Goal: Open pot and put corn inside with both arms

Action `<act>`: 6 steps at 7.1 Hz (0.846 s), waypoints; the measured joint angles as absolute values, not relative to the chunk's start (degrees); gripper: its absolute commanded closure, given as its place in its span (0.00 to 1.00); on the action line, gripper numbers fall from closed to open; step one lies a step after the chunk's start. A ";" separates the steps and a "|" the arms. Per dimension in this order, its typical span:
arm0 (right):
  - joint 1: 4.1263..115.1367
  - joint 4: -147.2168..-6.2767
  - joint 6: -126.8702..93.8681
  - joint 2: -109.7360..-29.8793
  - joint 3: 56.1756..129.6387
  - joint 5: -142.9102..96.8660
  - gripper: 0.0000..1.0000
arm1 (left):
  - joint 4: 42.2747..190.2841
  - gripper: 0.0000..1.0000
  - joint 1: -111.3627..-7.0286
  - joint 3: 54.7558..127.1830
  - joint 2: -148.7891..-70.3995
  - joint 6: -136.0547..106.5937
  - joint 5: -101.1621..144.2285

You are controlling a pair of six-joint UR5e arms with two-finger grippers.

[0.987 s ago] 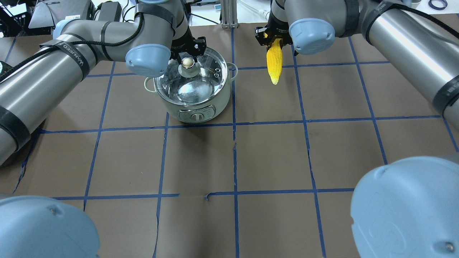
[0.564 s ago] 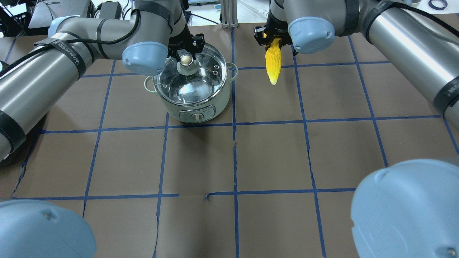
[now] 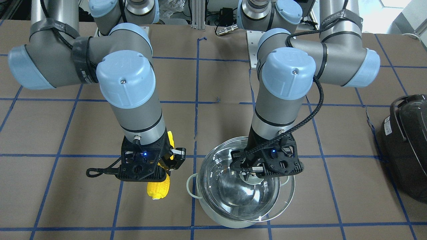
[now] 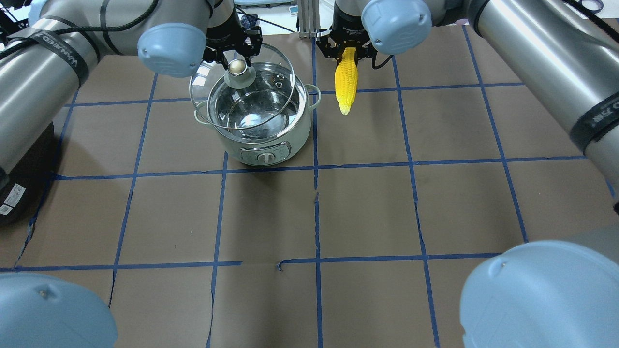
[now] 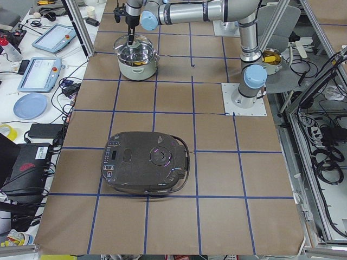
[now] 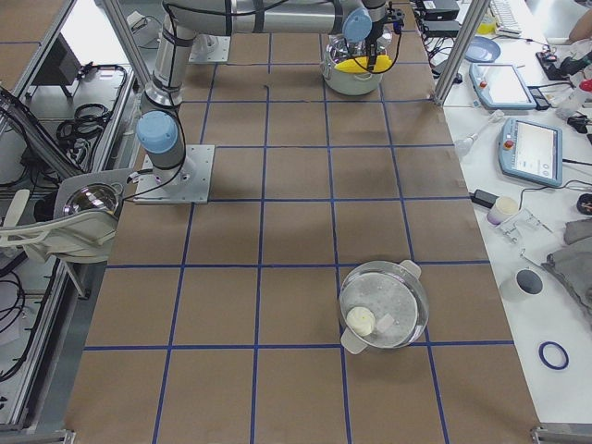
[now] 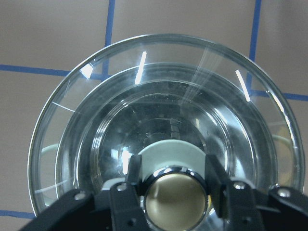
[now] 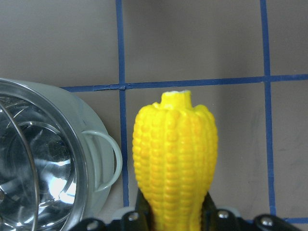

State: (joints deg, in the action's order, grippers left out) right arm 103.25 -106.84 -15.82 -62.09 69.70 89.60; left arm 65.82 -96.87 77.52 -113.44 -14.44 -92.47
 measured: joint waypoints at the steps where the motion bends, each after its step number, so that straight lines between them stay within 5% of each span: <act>1: 103.69 -106.25 -17.00 -61.97 69.45 89.44 1.00 | 68.27 0.98 -94.66 77.08 -112.90 -12.22 -92.28; 6: 111.52 -106.72 -27.34 -58.92 65.64 89.17 1.00 | 75.59 1.00 -82.62 77.58 -110.82 3.22 -89.89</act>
